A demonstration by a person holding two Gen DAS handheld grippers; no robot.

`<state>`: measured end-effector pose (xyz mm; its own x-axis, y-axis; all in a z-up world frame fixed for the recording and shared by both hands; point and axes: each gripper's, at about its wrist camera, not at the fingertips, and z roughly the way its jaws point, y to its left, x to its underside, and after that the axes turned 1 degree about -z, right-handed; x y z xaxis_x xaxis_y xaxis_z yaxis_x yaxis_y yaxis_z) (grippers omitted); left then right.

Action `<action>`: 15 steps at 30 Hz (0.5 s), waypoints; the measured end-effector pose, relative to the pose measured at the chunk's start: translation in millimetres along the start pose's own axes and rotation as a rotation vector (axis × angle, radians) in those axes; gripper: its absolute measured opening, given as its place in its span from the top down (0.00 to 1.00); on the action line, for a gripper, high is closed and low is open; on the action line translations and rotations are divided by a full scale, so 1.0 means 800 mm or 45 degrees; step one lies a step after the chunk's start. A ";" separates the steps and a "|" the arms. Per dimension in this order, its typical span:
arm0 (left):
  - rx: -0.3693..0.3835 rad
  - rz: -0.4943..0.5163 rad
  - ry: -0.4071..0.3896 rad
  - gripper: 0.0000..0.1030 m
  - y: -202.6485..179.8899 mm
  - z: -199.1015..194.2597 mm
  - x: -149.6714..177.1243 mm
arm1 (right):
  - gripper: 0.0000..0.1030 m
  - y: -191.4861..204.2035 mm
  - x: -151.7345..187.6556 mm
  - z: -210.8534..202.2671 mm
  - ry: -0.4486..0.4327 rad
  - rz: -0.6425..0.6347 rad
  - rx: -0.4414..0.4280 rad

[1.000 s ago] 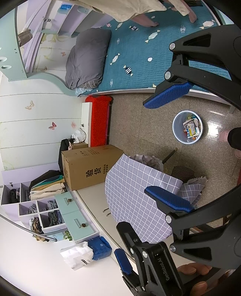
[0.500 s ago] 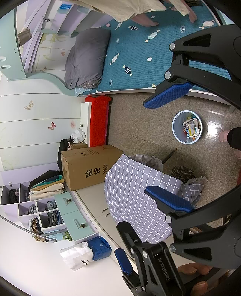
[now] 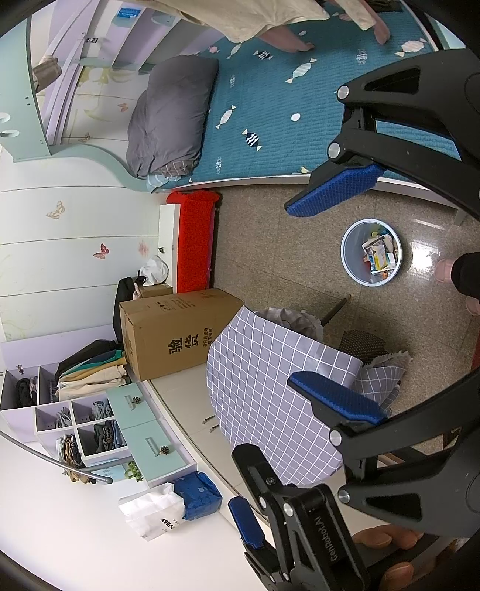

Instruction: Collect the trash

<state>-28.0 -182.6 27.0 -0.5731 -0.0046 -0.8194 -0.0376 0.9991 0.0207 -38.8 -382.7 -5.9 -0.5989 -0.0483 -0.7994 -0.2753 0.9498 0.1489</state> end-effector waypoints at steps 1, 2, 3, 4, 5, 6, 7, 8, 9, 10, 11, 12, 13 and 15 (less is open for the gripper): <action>-0.001 0.000 0.000 0.13 0.000 0.000 0.000 | 0.18 0.000 0.000 0.000 0.001 -0.001 0.000; 0.000 -0.001 0.000 0.13 0.001 0.000 0.001 | 0.18 0.000 -0.001 0.000 0.001 -0.001 0.001; 0.002 -0.001 0.000 0.13 0.000 0.000 0.000 | 0.18 0.000 0.001 0.000 0.001 -0.002 0.000; 0.000 0.000 0.000 0.13 0.001 0.000 0.000 | 0.18 0.000 -0.001 0.000 0.001 -0.001 0.000; -0.002 0.000 -0.001 0.13 0.000 0.000 0.000 | 0.18 0.001 -0.001 0.000 0.001 0.000 0.001; 0.000 0.001 -0.001 0.13 0.001 0.000 0.000 | 0.18 0.000 -0.001 0.000 0.000 0.000 0.001; 0.000 0.001 -0.001 0.13 0.002 0.001 0.001 | 0.18 0.001 -0.002 0.000 0.001 -0.001 0.001; -0.003 0.001 -0.001 0.13 0.001 0.000 0.001 | 0.18 0.001 -0.002 0.000 0.001 0.000 0.001; -0.005 0.001 0.001 0.13 0.002 0.001 0.001 | 0.18 0.000 -0.001 0.000 0.001 0.000 0.001; -0.003 0.001 0.002 0.13 0.002 0.001 0.001 | 0.18 0.001 -0.002 0.000 0.002 0.001 0.001; -0.002 0.000 0.003 0.13 0.004 0.001 0.002 | 0.18 0.000 -0.001 0.000 0.002 0.001 0.000; -0.002 0.000 0.003 0.13 0.004 0.000 0.002 | 0.18 0.000 -0.002 0.000 0.002 0.001 0.000; -0.002 0.000 0.003 0.13 0.005 0.000 0.003 | 0.18 0.000 -0.002 0.000 0.002 0.000 0.001; -0.001 0.000 0.004 0.13 0.005 0.000 0.003 | 0.18 0.001 -0.001 0.002 0.003 -0.001 0.000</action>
<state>-29.1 -178.6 25.3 -0.5755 -0.0050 -0.8178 -0.0383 0.9990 0.0209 -37.3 -381.4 -6.0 -0.6005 -0.0498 -0.7981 -0.2756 0.9498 0.1481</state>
